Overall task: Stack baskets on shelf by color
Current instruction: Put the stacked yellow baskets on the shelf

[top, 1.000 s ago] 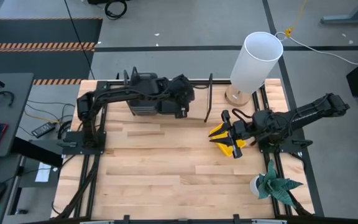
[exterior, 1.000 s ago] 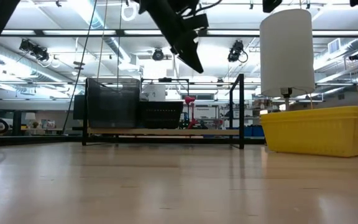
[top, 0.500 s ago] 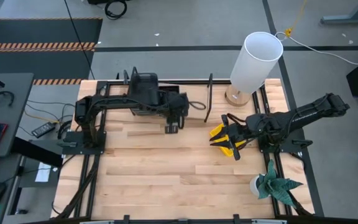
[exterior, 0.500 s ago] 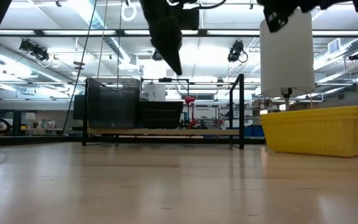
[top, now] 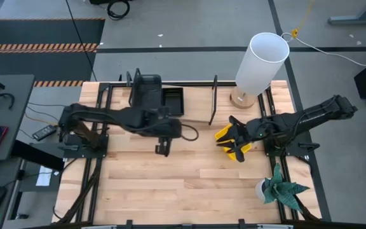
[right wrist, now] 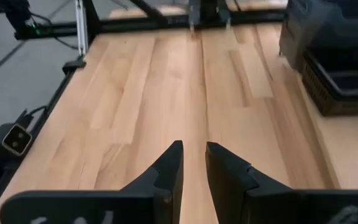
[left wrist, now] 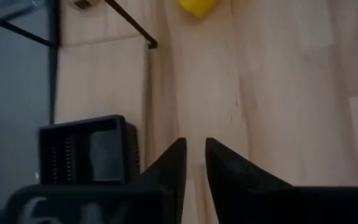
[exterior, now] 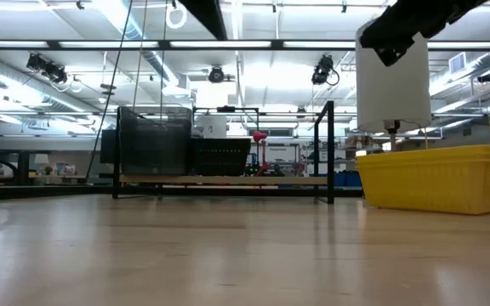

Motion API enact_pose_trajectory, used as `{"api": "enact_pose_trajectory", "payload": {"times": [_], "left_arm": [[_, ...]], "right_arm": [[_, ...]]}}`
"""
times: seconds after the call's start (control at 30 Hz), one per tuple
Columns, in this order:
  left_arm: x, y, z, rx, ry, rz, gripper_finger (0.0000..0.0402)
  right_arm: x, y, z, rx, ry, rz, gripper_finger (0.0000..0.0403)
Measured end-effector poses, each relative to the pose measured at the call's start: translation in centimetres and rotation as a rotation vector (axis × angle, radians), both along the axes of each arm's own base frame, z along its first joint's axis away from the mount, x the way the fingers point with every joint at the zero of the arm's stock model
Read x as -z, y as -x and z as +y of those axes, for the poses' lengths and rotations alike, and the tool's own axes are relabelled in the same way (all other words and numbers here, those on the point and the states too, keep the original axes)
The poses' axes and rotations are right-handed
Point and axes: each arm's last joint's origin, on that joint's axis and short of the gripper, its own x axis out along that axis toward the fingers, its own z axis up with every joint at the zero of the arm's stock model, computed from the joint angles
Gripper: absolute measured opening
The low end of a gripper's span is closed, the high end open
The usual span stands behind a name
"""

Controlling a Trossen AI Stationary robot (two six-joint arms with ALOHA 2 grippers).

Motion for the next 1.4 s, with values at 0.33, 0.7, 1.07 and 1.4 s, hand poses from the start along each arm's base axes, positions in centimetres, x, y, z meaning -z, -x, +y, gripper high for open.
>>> {"api": "enact_pose_trajectory", "payload": {"times": [0.33,0.7,1.07,1.4], "left_arm": [[-4.5,4.5,-0.9,-0.016,0.03,-0.141,0.0066],[-5.0,6.0,-2.7,-0.018,-0.014,-0.152,0.0066],[-1.3,7.2,-4.0,-0.056,-0.127,-0.106,0.0065],[1.7,9.8,-3.3,-0.071,-0.099,-0.186,0.0044]], "right_arm": [[-2.7,-0.5,0.2,0.021,-0.007,0.29,0.0073],[-1.6,-3.0,1.2,-0.027,0.027,0.664,0.0074],[1.5,-3.5,1.4,-0.051,0.103,0.988,0.0155],[2.9,-3.0,1.9,-0.146,0.179,1.146,0.0236]]}}
